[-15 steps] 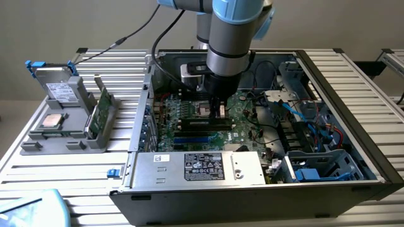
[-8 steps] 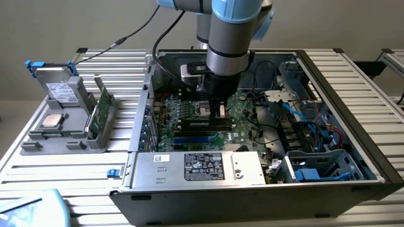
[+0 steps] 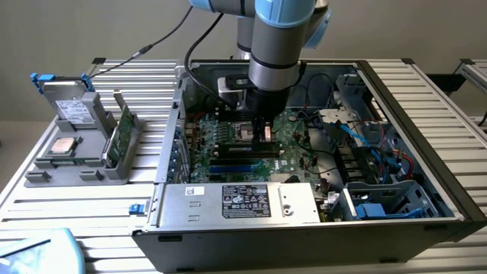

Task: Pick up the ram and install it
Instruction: 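Insert the ram into the slot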

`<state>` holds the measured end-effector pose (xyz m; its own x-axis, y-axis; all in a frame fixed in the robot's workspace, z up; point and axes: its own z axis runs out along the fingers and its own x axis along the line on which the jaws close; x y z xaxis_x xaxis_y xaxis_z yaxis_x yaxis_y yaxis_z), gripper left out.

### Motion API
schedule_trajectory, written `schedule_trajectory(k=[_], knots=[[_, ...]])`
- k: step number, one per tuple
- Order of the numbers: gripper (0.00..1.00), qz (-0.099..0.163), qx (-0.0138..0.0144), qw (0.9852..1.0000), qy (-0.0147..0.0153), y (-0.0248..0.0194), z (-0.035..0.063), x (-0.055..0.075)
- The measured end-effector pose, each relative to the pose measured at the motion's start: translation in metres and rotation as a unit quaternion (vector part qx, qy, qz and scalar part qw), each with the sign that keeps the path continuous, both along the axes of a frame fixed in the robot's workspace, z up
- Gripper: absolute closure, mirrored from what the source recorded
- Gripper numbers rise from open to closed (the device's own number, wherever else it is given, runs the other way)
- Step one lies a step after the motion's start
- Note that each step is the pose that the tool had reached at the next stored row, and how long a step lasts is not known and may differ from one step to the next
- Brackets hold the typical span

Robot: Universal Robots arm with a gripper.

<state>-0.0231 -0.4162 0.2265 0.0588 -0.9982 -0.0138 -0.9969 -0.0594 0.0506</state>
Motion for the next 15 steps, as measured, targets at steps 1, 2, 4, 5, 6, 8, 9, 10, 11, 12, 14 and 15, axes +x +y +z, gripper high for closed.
schedule_trajectory(k=[1, 2, 4, 5, 6, 8, 9, 10, 11, 12, 14, 15], knots=[[0.86, 0.0, -0.0007, 1.0, 0.0, 0.0, -0.0003, 0.0], [0.86, 0.0, -0.0013, 1.0, 0.0, 0.0, -0.0005, 0.0], [0.86, 0.0, -0.0021, 1.0, 0.0, 0.0, -0.0006, 0.0], [0.86, 0.0, -0.0023, 1.0, 0.0, 0.0, -0.0007, 0.0], [0.86, 0.0, -0.0024, 1.0, 0.0, 0.0002, -0.0009, 0.0], [0.86, 0.0, -0.0024, 1.0, 0.0, 0.0004, -0.0012, 0.0], [0.86, 0.0, -0.0023, 1.0, -0.0001, 0.0005, -0.0013, 0.0], [0.86, 0.0, -0.0023, 1.0, 0.0, 0.0006, -0.0014, 0.0], [0.86, -0.001, -0.0023, 1.0, -0.0001, 0.0007, -0.0015, 0.0], [0.86, -0.001, -0.0023, 1.0, -0.0001, 0.0007, -0.0015, 0.0], [0.86, -0.001, -0.0024, 1.0, 0.0, 0.0007, -0.0015, 0.0], [0.86, -0.001, -0.0024, 1.0, 0.0, 0.0008, -0.0015, 0.0]])
